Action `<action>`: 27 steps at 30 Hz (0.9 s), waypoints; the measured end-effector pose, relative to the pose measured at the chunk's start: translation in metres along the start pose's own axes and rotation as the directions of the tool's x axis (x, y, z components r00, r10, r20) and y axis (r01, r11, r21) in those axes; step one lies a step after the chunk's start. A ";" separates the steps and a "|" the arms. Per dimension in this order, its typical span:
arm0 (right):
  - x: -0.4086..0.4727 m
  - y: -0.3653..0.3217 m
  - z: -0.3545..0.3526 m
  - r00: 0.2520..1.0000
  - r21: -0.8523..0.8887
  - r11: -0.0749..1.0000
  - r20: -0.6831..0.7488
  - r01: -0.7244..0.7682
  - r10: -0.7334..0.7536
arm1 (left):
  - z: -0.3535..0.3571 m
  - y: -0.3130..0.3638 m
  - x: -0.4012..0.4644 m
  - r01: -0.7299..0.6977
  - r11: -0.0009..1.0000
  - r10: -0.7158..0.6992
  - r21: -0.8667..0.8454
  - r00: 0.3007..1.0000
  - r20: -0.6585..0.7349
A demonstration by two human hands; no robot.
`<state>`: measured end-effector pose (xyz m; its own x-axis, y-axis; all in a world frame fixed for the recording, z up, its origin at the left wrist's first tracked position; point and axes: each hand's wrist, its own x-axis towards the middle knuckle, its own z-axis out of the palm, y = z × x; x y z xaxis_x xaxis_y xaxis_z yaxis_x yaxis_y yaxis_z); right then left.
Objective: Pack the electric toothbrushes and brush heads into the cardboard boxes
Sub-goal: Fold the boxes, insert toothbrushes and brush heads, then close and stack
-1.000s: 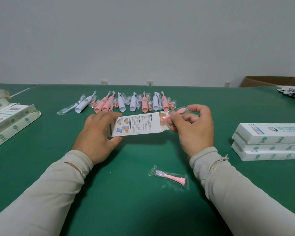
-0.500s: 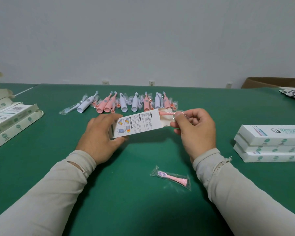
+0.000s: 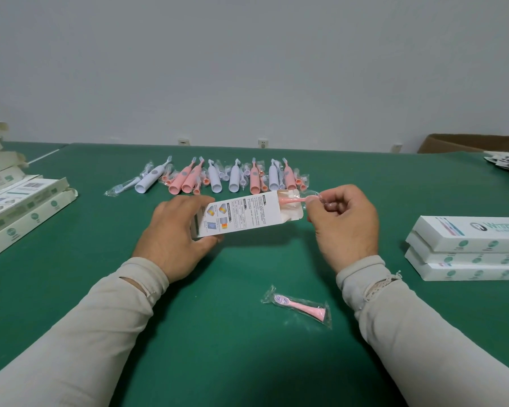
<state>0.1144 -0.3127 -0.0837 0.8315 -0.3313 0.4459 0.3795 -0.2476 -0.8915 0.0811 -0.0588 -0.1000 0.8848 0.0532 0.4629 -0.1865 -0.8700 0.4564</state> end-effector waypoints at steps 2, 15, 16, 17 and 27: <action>0.000 -0.001 -0.002 0.998 -0.058 0.997 -0.030 0.056 -0.058 | 0.000 0.000 0.000 -0.001 1.000 0.001 0.008 1.000 0.002; -0.012 -0.001 0.007 0.982 -0.036 0.999 0.187 0.027 -0.020 | -0.001 0.004 -0.001 -0.039 0.999 0.038 0.021 0.999 0.029; -0.010 -0.002 0.006 0.987 -0.043 0.999 0.162 0.012 -0.005 | -0.001 0.004 -0.001 -0.042 0.999 0.041 0.018 0.999 0.028; -0.009 -0.003 0.005 0.989 -0.035 0.999 0.149 -0.007 0.012 | -0.001 0.004 -0.001 -0.044 0.999 0.043 0.020 0.999 0.030; -0.015 -0.008 0.007 0.982 -0.106 0.992 0.165 -0.075 0.092 | 0.000 0.009 -0.002 -0.056 0.998 0.055 0.029 0.998 0.035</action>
<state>0.1021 -0.2996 -0.0841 0.9184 -0.1980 0.3424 0.2707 -0.3167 -0.9091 0.0773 -0.0666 -0.0967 0.8879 -0.0117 0.4599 -0.2230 -0.8853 0.4081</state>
